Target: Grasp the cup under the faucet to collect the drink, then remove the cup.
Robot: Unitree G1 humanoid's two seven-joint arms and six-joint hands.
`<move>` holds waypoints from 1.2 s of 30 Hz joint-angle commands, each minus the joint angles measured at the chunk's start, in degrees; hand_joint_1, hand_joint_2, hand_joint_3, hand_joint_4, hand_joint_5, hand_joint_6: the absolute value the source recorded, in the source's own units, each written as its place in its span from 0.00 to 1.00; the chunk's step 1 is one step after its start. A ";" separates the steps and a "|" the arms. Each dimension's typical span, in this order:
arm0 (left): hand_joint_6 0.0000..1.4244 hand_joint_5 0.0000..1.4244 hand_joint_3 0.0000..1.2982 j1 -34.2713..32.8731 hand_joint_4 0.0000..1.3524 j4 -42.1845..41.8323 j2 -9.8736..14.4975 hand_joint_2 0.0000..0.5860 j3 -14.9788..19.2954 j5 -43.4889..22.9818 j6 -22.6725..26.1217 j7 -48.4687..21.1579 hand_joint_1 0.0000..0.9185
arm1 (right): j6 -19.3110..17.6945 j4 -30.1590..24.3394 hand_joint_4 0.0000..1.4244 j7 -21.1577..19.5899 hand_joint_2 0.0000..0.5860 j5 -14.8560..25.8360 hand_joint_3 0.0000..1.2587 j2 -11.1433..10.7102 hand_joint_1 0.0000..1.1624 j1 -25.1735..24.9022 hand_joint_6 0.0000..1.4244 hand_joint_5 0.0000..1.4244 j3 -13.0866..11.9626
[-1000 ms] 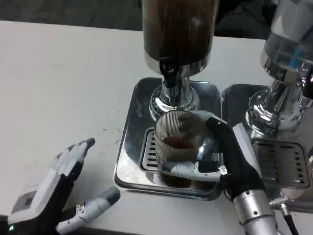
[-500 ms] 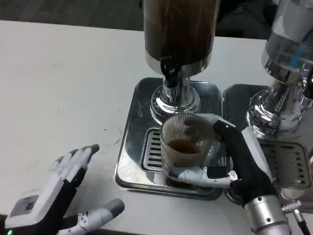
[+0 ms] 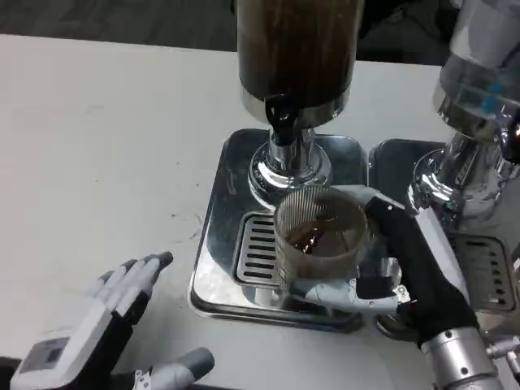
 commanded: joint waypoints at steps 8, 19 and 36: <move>0.00 0.00 0.00 7.43 0.00 -8.11 -0.22 0.09 2.23 3.29 2.42 1.49 0.00 | 2.03 -10.66 0.52 4.11 0.25 3.01 0.54 -1.59 0.87 4.76 0.91 0.63 -1.52; 0.00 0.00 0.00 13.65 0.00 -11.91 -2.47 0.11 2.60 6.26 2.29 5.02 0.00 | 1.39 -15.04 0.53 7.98 0.26 3.65 0.54 -5.33 0.87 7.55 0.91 0.63 -2.64; 0.00 0.00 0.00 15.17 0.00 -12.53 -4.35 0.12 1.91 9.62 2.54 6.42 0.00 | 1.85 -17.65 0.53 7.51 0.27 3.52 0.54 -4.37 0.87 10.46 0.91 0.63 -1.87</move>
